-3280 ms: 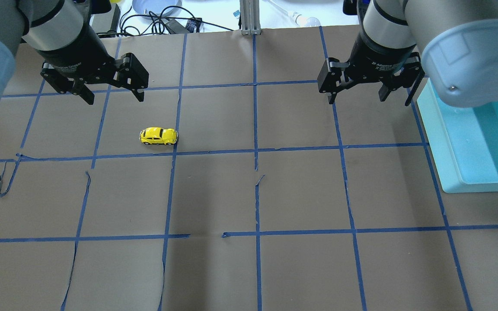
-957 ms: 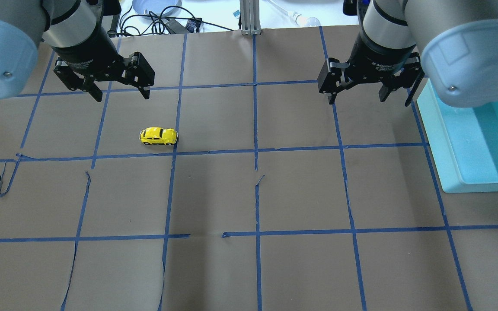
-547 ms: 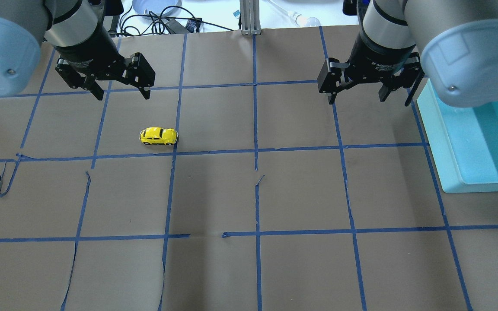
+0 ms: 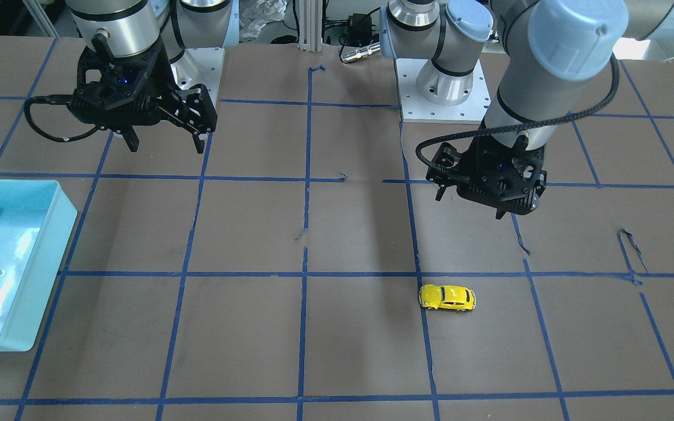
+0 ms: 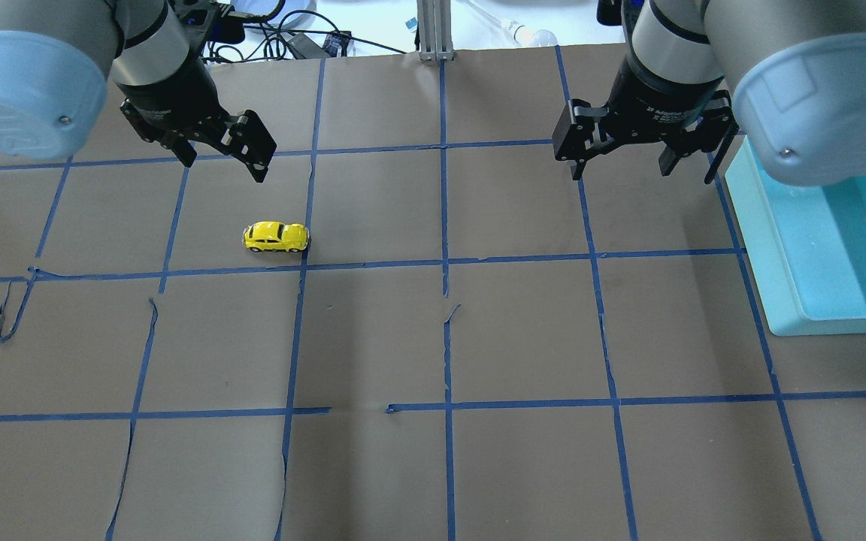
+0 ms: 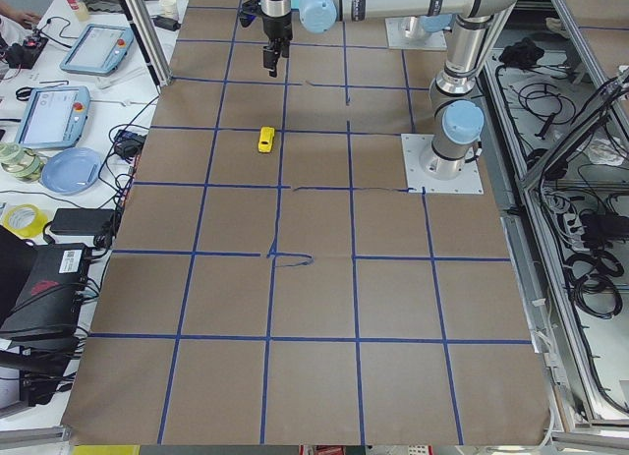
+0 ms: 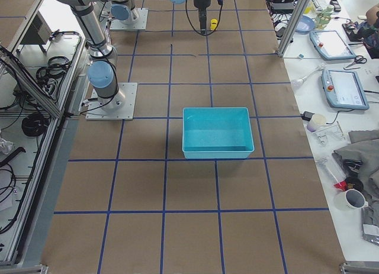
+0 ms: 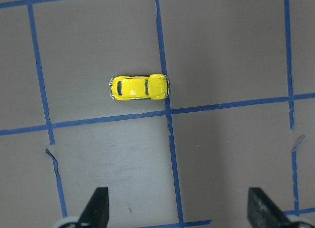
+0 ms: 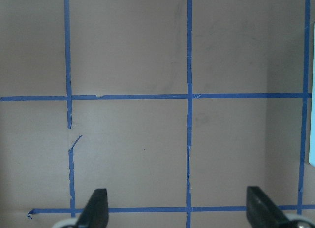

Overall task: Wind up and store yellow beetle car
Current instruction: 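Lower the left gripper onto the yellow beetle car and grasp it, then hold the yellow car pressed to the table with the left gripper, then drag the car backward toward the robot with the left gripper, then release the car with the left gripper so it rolls toward the bin, then raise the left gripper away while moving the right gripper toward the car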

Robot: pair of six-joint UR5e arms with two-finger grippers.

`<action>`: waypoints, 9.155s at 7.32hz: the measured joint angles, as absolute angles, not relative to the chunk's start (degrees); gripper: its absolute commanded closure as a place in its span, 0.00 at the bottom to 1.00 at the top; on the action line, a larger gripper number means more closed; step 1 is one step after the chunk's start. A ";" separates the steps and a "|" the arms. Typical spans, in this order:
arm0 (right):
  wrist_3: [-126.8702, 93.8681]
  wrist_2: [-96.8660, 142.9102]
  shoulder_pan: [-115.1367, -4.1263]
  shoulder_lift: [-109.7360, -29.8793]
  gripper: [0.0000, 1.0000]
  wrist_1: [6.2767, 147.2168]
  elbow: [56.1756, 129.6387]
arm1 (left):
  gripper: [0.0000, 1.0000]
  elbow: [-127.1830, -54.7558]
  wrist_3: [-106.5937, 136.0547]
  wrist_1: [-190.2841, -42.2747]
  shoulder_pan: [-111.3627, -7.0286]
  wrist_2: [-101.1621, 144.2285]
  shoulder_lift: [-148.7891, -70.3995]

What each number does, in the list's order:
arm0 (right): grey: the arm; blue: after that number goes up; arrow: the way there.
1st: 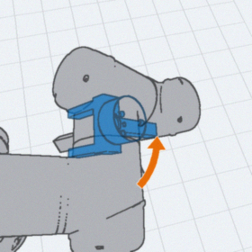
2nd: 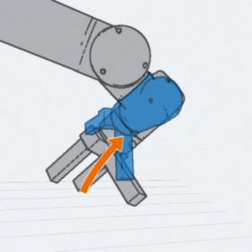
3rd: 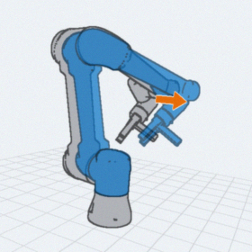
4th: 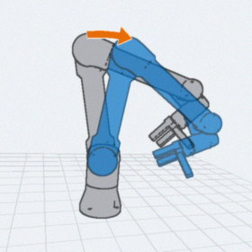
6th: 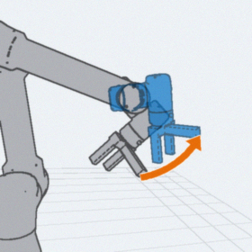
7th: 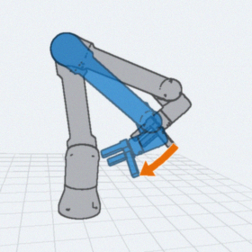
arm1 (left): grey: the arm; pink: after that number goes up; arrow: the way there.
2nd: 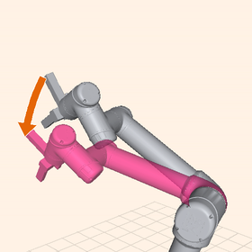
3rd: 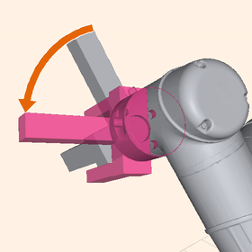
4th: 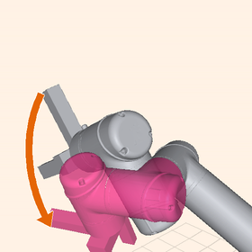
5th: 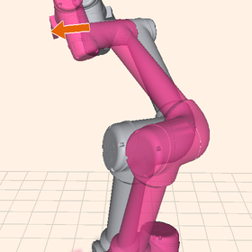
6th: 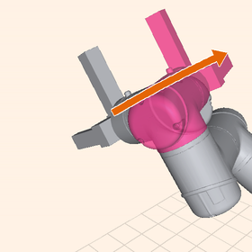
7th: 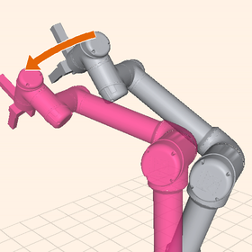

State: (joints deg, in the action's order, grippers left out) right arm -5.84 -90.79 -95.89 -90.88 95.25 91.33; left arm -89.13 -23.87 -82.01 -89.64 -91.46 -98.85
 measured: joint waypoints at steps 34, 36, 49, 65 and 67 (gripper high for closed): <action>-5.80 -90.76 -95.83 -90.70 0.00 94.99 91.58 | 0.91 -99.61 -94.41 -53.86 -85.46 -93.09 -118.69; -5.80 -90.62 -95.87 -90.65 0.00 95.08 91.57 | 0.91 -100.53 -97.41 -53.38 -82.79 -93.09 -118.47; -5.80 -90.53 -95.89 -90.70 0.00 95.01 91.58 | 0.06 -103.18 -108.21 -51.17 -71.09 -91.16 -117.01; -4.92 -91.88 -95.13 -90.34 0.00 94.42 89.93 | 0.03 -95.54 -28.88 -76.53 -88.95 -88.72 -93.61; -4.84 -92.20 -93.98 -89.75 0.00 92.62 86.73 | 0.00 -95.41 -16.01 -77.78 -90.69 -88.94 -90.22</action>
State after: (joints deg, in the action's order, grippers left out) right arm -4.84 -92.20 -93.98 -89.75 92.62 86.73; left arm -95.41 -16.01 -77.78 -90.69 -88.94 -90.22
